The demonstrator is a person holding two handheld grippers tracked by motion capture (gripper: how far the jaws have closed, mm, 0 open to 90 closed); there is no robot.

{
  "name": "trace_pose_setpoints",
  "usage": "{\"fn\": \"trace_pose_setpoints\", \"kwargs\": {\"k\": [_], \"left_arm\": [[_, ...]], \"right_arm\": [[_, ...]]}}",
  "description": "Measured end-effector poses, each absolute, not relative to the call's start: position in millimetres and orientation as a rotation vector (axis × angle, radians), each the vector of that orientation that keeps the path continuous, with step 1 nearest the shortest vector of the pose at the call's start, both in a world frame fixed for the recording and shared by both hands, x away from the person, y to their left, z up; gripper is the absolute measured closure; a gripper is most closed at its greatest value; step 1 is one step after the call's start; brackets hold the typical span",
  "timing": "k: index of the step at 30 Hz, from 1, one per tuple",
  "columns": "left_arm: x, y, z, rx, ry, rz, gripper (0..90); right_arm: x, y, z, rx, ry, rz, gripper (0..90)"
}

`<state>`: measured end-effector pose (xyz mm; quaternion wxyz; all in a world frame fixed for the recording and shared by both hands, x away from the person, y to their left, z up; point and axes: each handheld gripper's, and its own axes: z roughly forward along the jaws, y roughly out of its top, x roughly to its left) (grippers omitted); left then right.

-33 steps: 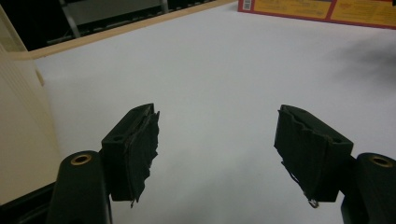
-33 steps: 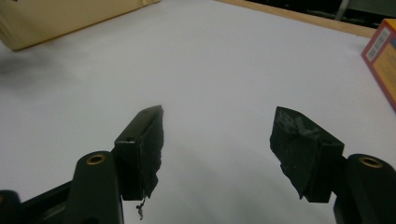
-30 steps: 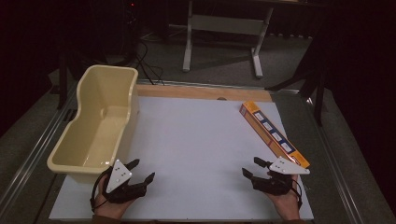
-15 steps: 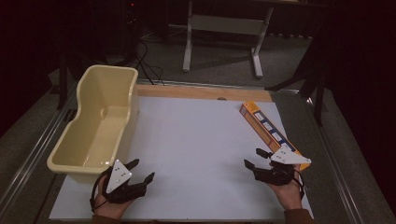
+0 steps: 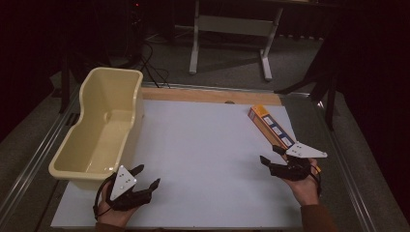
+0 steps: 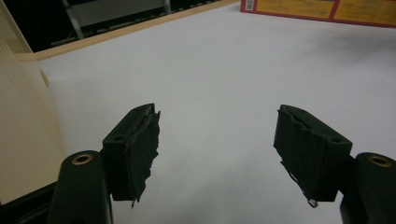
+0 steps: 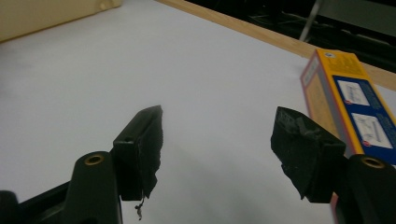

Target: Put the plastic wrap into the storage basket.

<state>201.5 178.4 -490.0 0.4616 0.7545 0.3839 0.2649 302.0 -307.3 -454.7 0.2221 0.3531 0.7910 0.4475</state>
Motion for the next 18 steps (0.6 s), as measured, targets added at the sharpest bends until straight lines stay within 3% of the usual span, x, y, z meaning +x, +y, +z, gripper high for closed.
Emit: {"fn": "trace_pose_setpoints", "kwargs": {"k": [18], "left_arm": [[201.2,178.3,-490.2,1.853,0.944,0.653,30.4]], "right_arm": [[339.3,-334.3,-454.9,1.047,2.186,1.101,32.5]]}}
